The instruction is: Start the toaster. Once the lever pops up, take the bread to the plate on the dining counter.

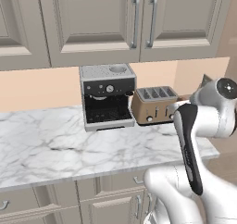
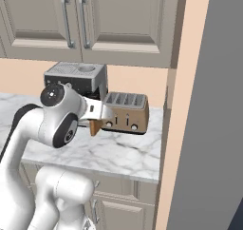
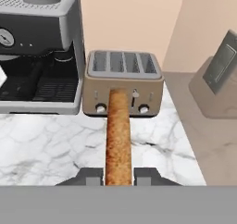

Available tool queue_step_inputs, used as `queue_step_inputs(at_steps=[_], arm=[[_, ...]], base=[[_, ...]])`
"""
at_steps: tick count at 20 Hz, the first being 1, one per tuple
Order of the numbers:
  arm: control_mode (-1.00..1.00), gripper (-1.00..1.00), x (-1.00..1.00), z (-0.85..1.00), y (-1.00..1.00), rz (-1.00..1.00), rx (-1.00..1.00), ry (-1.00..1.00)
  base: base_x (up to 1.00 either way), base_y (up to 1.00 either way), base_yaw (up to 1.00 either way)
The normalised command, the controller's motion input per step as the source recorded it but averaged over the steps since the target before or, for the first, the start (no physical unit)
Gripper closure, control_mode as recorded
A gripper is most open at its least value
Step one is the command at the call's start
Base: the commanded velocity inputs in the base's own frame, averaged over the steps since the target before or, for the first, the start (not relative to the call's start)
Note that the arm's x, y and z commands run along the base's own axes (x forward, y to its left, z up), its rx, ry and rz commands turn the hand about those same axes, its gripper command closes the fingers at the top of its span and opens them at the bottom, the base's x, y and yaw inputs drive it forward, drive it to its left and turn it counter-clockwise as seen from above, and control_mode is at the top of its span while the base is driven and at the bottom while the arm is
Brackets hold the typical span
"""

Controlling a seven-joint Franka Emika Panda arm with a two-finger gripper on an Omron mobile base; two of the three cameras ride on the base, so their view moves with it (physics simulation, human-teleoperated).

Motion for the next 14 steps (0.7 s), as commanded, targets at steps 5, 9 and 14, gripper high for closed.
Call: queue_step_inputs(at_steps=[5, 9, 14], arm=[[-1.0, 1.0, -0.47, 0.0, 0.18, 0.0, 0.0, 0.06], [-1.0, 1.0, -0.22, 0.01, 0.12, 0.0, 0.0, 0.02], [-1.0, 1.0, -0.33, 0.01, 0.09, -0.01, 0.02, 0.0]], base=[[0.0, 0.0, 0.0], [0.0, 0.0, 0.0], [0.0, 0.0, 0.0]])
